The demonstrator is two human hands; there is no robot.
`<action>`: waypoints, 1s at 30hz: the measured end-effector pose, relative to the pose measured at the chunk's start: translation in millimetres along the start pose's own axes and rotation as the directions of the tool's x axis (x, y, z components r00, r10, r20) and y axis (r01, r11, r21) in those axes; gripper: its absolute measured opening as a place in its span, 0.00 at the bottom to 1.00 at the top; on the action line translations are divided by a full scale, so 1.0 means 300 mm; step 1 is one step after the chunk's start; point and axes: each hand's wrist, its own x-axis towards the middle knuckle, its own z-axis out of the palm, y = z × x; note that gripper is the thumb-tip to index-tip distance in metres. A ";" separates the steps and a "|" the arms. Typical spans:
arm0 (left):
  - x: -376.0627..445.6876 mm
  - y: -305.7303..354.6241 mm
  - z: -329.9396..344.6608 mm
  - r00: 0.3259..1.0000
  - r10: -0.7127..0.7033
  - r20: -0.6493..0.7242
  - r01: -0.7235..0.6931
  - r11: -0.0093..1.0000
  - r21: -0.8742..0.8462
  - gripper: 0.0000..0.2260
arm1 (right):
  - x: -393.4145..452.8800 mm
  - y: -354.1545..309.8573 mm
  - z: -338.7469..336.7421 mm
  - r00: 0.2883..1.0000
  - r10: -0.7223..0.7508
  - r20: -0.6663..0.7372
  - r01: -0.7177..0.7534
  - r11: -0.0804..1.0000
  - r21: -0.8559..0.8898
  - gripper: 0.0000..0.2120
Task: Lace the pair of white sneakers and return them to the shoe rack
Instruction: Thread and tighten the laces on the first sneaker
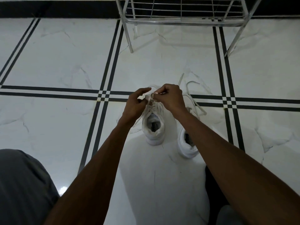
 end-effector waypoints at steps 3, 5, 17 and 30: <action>0.011 0.007 -0.001 0.999 0.044 0.027 -0.047 0.994 0.101 0.15 | 0.000 0.007 -0.012 0.997 0.065 0.051 -0.072 0.987 0.144 0.08; 0.011 0.001 -0.003 0.998 0.057 0.020 -0.060 0.985 0.165 0.13 | -0.005 0.002 -0.025 0.995 0.078 0.068 -0.088 0.985 0.151 0.09; -0.114 -0.122 -0.104 0.972 0.005 -0.237 0.149 0.764 0.628 0.10 | 0.021 0.108 -0.144 0.927 0.348 -0.141 -0.372 0.901 -0.222 0.16; -0.158 -0.099 -0.098 0.931 0.079 -0.357 0.212 0.678 0.704 0.09 | -0.011 0.101 -0.132 0.952 0.192 -0.237 -0.288 0.822 -0.491 0.15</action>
